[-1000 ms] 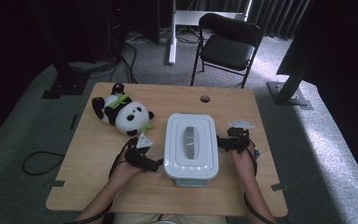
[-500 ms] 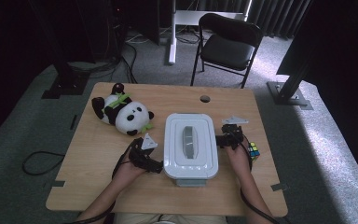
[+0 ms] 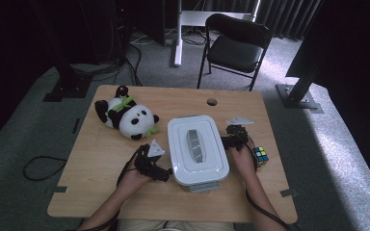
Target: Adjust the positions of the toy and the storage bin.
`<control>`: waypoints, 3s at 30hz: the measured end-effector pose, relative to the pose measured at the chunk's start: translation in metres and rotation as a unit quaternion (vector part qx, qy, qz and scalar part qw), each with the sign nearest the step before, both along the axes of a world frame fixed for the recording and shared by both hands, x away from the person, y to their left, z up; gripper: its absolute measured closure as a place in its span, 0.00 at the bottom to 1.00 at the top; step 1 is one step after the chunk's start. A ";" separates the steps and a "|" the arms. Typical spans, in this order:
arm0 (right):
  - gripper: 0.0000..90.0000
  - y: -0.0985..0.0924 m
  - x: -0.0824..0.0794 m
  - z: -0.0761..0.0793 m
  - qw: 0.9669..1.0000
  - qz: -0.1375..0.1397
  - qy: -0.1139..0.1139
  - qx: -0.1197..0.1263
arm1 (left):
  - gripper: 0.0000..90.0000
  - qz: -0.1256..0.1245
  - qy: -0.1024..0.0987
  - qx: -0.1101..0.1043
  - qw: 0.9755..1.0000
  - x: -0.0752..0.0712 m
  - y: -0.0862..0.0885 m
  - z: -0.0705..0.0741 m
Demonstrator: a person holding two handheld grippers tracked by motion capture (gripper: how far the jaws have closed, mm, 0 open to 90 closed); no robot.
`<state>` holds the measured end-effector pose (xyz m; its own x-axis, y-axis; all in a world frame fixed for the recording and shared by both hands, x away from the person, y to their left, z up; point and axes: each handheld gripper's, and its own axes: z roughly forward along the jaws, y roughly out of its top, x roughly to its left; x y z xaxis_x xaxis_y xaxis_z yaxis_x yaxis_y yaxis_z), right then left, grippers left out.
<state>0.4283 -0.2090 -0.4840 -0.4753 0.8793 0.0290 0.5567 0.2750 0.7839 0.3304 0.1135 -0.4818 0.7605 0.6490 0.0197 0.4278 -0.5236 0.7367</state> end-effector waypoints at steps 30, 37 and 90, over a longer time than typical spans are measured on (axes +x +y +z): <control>0.17 -0.037 -0.039 0.023 0.998 -0.048 -0.042 -0.016 | 0.02 0.014 0.048 -0.010 0.999 -0.003 0.035 -0.020; 0.17 -0.049 -0.060 0.025 0.999 -0.031 -0.041 -0.001 | 0.01 0.012 0.056 -0.015 0.998 -0.005 0.049 -0.023; 0.14 -0.046 -0.119 -0.044 0.988 0.150 0.029 -0.038 | 0.02 0.037 0.016 -0.043 0.998 0.001 0.120 0.028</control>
